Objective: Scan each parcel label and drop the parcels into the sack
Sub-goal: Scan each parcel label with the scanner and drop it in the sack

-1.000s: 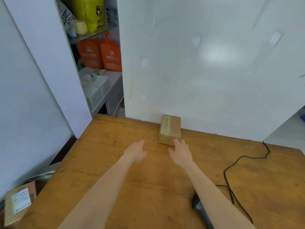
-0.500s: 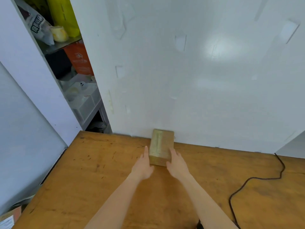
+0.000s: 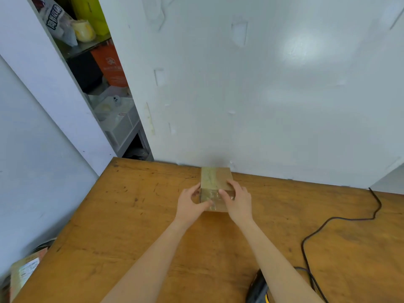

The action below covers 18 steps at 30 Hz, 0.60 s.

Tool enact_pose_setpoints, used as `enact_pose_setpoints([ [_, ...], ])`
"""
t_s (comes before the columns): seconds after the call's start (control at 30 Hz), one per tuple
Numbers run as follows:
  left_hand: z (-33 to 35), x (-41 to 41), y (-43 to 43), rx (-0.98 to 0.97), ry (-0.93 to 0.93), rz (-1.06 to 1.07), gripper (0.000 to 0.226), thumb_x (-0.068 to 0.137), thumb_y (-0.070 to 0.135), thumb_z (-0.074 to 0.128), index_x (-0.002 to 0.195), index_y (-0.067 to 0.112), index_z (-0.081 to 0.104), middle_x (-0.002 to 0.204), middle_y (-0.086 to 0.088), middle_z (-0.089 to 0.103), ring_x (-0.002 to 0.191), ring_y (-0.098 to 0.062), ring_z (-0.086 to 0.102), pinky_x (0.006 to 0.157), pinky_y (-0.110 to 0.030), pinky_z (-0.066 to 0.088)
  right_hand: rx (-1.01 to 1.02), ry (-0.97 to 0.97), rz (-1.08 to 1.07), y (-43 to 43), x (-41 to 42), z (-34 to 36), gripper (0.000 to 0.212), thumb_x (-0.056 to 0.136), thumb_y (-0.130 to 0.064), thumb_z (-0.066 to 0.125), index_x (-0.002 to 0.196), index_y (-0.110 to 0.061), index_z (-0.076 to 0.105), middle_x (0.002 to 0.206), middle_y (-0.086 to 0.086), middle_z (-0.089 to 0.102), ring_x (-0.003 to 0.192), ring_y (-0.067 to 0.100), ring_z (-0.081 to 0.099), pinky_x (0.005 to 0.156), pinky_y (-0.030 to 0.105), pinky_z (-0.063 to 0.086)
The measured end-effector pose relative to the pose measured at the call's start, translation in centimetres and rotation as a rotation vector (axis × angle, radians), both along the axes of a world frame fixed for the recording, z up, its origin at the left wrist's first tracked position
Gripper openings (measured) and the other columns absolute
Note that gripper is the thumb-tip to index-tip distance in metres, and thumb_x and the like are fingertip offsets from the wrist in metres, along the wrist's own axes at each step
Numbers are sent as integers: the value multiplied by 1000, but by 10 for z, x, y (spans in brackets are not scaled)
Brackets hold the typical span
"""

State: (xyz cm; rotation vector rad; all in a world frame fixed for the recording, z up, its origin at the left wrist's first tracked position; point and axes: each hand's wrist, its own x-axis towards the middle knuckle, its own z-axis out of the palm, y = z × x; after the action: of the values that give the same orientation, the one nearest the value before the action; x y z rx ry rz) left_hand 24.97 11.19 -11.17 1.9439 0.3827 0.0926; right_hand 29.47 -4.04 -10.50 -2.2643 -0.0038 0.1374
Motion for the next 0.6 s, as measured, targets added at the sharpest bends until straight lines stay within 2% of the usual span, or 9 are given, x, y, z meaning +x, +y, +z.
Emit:
enact_pose_setpoints([
  [0.13, 21, -22, 8, -44, 73, -166, 100, 55, 43, 90, 141, 32, 39, 150, 4, 29, 139, -15, 28, 115, -41, 25, 60, -2, -133, -2, -16, 29, 44, 91, -52, 51, 125, -24, 53, 114, 7, 61, 115, 28, 48, 91, 35, 43],
  [0.23, 28, -45, 17, -92, 127, -295, 112, 50, 43, 93, 144, 33, 34, 157, 9, 24, 144, -13, 23, 116, -39, 22, 50, 81, -182, -8, -29, 49, 52, 92, -55, 48, 130, -19, 46, 120, 7, 62, 112, 29, 56, 84, 35, 45],
  [0.33, 31, -72, 24, -132, 83, -376, 108, 51, 45, 91, 144, 29, 36, 148, 11, 40, 136, -10, 36, 106, -31, 30, -21, 164, -225, -9, -45, 65, 60, 93, -53, 47, 136, -13, 39, 125, 11, 60, 111, 31, 58, 82, 36, 44],
  [0.47, 30, -106, 30, -228, 58, -346, 98, 49, 58, 86, 133, 27, 45, 131, 9, 55, 123, -12, 52, 102, -34, 44, -71, 259, -223, -4, -77, 73, 63, 94, -54, 43, 139, -10, 39, 134, 14, 55, 119, 33, 54, 95, 42, 45],
  [0.53, 29, -121, 33, -301, 71, -335, 92, 48, 61, 85, 126, 28, 48, 124, 5, 59, 109, -11, 61, 84, -27, 54, -60, 276, -205, -2, -96, 72, 69, 96, -56, 35, 145, -7, 35, 144, 14, 47, 130, 32, 46, 104, 44, 38],
  [0.6, 26, -133, 35, -313, 82, -326, 86, 53, 62, 83, 123, 27, 49, 120, 2, 61, 102, -7, 63, 72, -20, 52, -48, 294, -179, 0, -112, 70, 73, 96, -60, 29, 145, -7, 38, 145, 13, 47, 133, 30, 44, 109, 45, 34],
])
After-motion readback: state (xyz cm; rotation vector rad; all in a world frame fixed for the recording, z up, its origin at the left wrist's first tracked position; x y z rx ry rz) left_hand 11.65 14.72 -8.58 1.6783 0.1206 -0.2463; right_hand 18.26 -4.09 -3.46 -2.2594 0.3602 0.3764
